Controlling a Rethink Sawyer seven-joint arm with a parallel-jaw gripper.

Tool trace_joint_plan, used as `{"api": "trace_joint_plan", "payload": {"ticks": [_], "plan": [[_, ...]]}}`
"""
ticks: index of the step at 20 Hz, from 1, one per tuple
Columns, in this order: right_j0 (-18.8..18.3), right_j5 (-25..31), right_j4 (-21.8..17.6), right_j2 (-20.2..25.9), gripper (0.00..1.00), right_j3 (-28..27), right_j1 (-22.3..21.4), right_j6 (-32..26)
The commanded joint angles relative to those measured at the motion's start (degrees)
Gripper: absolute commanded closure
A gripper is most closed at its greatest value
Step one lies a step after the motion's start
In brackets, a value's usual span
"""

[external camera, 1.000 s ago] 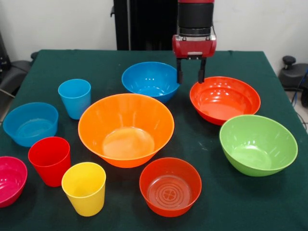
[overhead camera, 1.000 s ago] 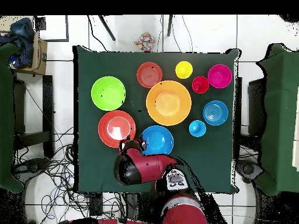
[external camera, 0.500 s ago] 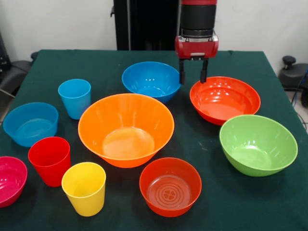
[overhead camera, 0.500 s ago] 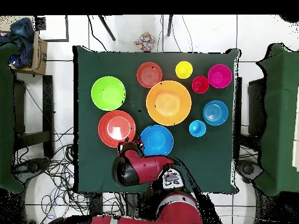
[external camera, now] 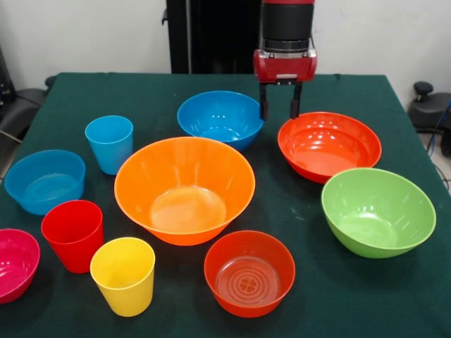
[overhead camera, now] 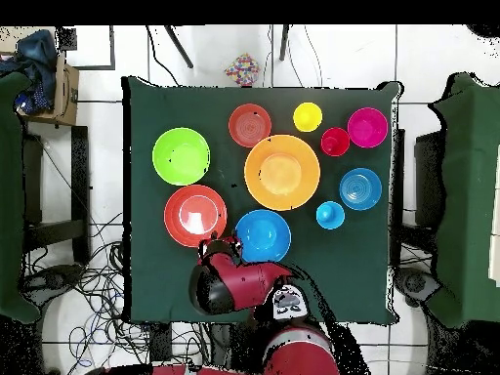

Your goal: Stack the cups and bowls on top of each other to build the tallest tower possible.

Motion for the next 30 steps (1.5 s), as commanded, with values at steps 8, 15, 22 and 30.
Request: {"api": "trace_joint_plan", "payload": {"ticks": [8,15,22,30], "plan": [[-0.09,1.21,-3.52,2.32,0.0,2.0,0.22,5.96],[2.26,-0.33,-3.51,0.06,0.0,0.97,2.16,5.6],[5.99,-3.53,-3.21,-3.42,0.0,-0.97,6.49,5.66],[7.77,-4.83,-3.98,-5.32,0.0,-1.82,8.93,5.49]]}}
